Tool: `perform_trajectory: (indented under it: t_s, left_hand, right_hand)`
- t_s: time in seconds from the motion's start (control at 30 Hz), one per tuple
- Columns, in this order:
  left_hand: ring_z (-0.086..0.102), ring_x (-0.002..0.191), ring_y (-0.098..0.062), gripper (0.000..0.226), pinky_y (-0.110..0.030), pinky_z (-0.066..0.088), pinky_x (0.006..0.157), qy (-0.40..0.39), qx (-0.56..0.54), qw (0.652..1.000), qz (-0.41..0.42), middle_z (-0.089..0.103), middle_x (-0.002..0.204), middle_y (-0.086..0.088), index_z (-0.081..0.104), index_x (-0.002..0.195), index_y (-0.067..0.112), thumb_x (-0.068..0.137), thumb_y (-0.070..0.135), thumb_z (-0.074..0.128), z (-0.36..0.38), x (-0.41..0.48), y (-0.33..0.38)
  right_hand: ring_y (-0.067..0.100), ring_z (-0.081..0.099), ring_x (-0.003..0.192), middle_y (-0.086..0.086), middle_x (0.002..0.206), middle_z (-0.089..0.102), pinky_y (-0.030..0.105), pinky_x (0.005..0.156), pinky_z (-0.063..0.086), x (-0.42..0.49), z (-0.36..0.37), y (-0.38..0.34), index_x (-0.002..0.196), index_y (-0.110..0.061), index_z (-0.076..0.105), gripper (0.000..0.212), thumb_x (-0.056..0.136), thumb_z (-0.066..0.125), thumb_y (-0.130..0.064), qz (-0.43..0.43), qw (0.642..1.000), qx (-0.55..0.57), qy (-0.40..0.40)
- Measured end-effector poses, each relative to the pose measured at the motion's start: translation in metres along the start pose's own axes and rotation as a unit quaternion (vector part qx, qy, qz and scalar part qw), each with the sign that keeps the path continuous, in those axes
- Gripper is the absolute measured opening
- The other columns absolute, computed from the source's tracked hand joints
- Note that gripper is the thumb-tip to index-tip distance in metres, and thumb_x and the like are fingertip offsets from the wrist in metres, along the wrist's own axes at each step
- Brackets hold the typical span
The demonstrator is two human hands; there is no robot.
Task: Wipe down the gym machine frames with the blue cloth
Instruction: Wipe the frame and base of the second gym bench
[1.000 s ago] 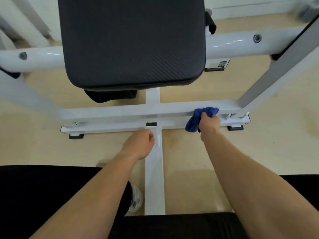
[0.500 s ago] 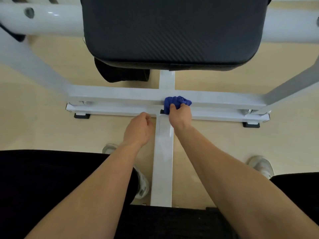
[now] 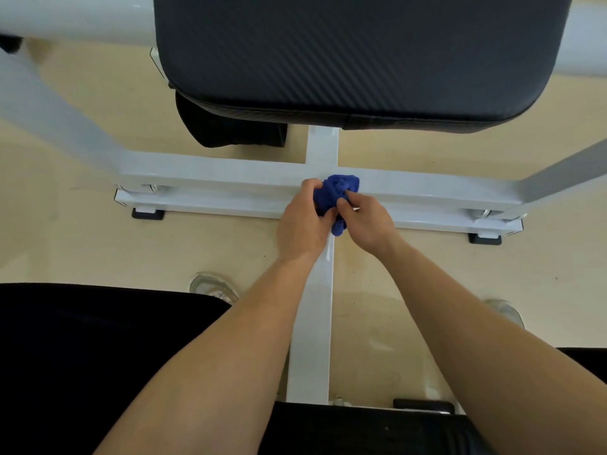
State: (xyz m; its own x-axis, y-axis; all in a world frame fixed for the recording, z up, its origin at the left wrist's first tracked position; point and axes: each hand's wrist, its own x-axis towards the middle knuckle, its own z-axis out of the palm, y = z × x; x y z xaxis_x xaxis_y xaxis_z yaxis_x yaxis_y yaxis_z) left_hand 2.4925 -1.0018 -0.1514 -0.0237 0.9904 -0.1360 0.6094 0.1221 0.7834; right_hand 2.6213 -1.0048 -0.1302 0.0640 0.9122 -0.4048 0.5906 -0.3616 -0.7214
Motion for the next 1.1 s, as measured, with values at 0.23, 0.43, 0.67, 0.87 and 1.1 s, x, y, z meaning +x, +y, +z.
perform_trajectory:
  t_s: [0.23, 0.43, 0.67, 0.87, 1.1]
  left_hand:
    - [0.056, 0.081, -0.018, 0.015, -0.039, 0.052, 0.069, 0.046, 0.105, 0.99, 0.079, 0.062, 0.089, 0.002, 0.061, 0.101, 0.02, 0.086, 0.018, 0.064, 0.007, 0.019, -0.008]
    - [0.055, 0.075, -0.019, 0.011, -0.038, 0.051, 0.063, 0.052, 0.167, 0.978, 0.115, 0.063, 0.082, 0.002, 0.059, 0.089, 0.019, 0.082, 0.015, 0.067, -0.006, 0.032, -0.022]
    - [0.055, 0.071, -0.014, 0.015, -0.034, 0.052, 0.066, 0.084, 0.164, 0.979, 0.085, 0.062, 0.082, 0.007, 0.059, 0.089, 0.02, 0.082, 0.011, 0.07, -0.022, 0.031, -0.042]
    - [0.065, 0.075, -0.003, 0.014, -0.018, 0.051, 0.069, 0.074, -0.086, 0.991, -0.066, 0.065, 0.088, 0.015, 0.064, 0.1, 0.026, 0.088, 0.021, 0.068, -0.021, 0.011, -0.022]
    - [0.061, 0.084, -0.006, 0.032, -0.016, 0.045, 0.068, 0.098, -0.118, 0.98, -0.124, 0.06, 0.092, 0.015, 0.052, 0.097, 0.026, 0.081, 0.035, 0.078, -0.003, 0.016, -0.013]
  right_hand:
    - [0.023, 0.056, 0.101, 0.001, 0.137, 0.04, 0.039, 0.078, 0.052, -0.005, -0.005, 0.014, 0.141, -0.031, 0.043, 0.051, 0.093, 0.058, -0.016, -0.094, 0.973, -0.165, 0.131]
    - [0.033, 0.058, 0.079, 0.009, 0.125, 0.044, 0.04, 0.063, 0.051, 0.014, 0.012, 0.006, 0.117, -0.011, 0.057, 0.028, 0.09, 0.061, -0.009, -0.163, 0.952, -0.239, 0.094]
    - [0.03, 0.046, 0.059, 0.013, 0.104, 0.049, 0.037, 0.052, 0.041, 0.032, 0.037, -0.013, 0.099, -0.007, 0.058, 0.017, 0.084, 0.063, 0.001, -0.197, 0.932, -0.287, 0.099]
    - [0.028, 0.052, 0.066, 0.007, 0.102, 0.052, 0.035, 0.058, 0.048, 0.034, 0.034, -0.007, 0.098, -0.009, 0.065, 0.013, 0.086, 0.065, -0.003, -0.199, 0.954, -0.2, 0.101]
    - [0.03, 0.062, 0.093, 0.004, 0.116, 0.061, 0.039, 0.073, 0.053, 0.017, 0.019, 0.005, 0.123, -0.019, 0.067, 0.031, 0.096, 0.053, -0.012, -0.152, 0.967, -0.169, 0.116]
